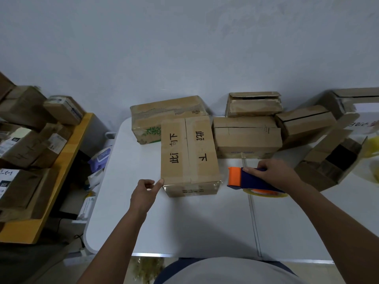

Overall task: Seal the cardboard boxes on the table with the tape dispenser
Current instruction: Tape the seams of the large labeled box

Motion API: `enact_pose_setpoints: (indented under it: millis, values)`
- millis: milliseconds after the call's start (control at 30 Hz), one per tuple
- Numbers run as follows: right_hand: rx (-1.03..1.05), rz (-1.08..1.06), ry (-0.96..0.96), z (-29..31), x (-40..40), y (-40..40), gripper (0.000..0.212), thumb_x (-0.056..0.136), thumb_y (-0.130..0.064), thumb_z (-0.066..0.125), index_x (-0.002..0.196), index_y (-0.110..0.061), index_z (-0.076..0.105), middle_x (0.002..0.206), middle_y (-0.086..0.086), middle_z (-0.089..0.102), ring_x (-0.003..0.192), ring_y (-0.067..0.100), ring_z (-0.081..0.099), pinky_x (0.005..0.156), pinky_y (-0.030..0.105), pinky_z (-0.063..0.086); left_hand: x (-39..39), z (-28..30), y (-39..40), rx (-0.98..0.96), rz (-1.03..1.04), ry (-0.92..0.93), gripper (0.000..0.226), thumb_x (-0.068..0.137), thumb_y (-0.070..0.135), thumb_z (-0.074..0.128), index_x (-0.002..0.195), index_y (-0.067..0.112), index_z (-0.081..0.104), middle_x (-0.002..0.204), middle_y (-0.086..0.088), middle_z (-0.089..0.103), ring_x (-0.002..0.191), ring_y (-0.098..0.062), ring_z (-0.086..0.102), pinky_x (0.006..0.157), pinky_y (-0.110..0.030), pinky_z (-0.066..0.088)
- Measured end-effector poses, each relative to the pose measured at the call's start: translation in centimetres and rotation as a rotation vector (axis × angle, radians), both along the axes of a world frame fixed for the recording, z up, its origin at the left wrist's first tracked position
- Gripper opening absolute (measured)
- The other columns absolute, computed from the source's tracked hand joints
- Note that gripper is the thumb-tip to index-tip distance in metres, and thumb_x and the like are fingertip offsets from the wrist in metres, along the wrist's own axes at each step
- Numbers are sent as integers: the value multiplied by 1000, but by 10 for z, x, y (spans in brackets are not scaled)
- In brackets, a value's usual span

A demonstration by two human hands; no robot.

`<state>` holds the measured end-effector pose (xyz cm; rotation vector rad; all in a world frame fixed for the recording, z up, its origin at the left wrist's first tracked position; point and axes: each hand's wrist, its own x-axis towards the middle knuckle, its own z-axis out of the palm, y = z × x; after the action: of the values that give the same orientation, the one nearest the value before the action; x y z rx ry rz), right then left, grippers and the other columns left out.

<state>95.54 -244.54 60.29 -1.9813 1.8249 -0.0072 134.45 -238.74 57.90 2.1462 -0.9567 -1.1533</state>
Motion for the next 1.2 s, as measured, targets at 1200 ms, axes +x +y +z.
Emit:
enact_pose_setpoints:
  millis: [1200]
  values:
    - [55, -56, -86, 2, -7, 13, 62, 81, -75, 41, 95, -20, 65, 83, -4, 67, 77, 8, 63, 79, 28, 54, -90, 2, -83, -742, -1424, -544, 42, 104, 46, 37, 118, 22, 69, 120, 4, 61, 109, -17, 53, 96, -39, 47]
